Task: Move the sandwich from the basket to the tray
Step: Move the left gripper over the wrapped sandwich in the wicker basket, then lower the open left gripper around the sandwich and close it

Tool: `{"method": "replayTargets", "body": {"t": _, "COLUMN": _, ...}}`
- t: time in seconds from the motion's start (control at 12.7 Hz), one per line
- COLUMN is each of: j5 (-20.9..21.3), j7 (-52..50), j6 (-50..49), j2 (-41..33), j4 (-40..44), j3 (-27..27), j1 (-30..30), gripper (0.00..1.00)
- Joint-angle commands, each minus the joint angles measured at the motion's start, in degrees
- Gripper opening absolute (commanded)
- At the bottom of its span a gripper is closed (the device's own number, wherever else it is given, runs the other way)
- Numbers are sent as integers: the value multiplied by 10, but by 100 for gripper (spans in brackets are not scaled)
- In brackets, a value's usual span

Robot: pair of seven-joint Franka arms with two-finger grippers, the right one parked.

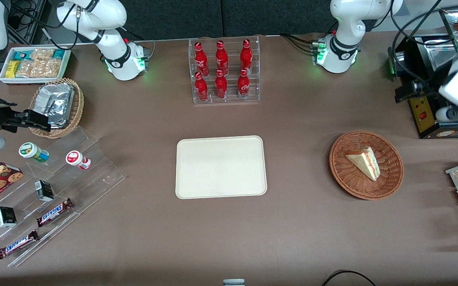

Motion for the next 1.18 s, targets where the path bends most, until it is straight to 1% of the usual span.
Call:
{"method": "replayTargets", "body": {"t": 0.0, "j5": 5, "j7": -55, "j6": 52, "j2": 10, "j4": -38, "j3": -3, "j1": 17, "gripper": 100}}
{"method": "replayTargets", "body": {"t": 0.16, "j5": 6, "j7": -125, "j6": 124, "j2": 7, "j4": -100, "j3": -3, "j1": 17, "gripper": 100}}
{"method": "replayTargets", "body": {"t": 0.31, "j5": 5, "j7": -176, "j6": 183, "j2": 8, "j4": -141, "j3": -3, "j1": 21, "gripper": 100}}
{"method": "replayTargets", "body": {"t": 0.55, "j5": 6, "j7": -289, "j6": 289, "j2": 3, "j4": -227, "j3": -3, "j1": 20, "gripper": 100}}
{"method": "replayTargets", "body": {"t": 0.71, "j5": 7, "j7": -327, "j6": 344, "j2": 1, "j4": -274, "j3": -3, "j1": 20, "gripper": 100}}
{"method": "replayTargets", "body": {"t": 0.87, "j5": 17, "j7": -369, "j6": 434, "j2": -20, "j4": -352, "j3": -4, "j1": 19, "gripper": 100}}
{"method": "replayTargets", "body": {"t": 1.1, "j5": 18, "j7": -389, "j6": 557, "j2": -29, "j4": -448, "j3": -3, "j1": 20, "gripper": 100}}
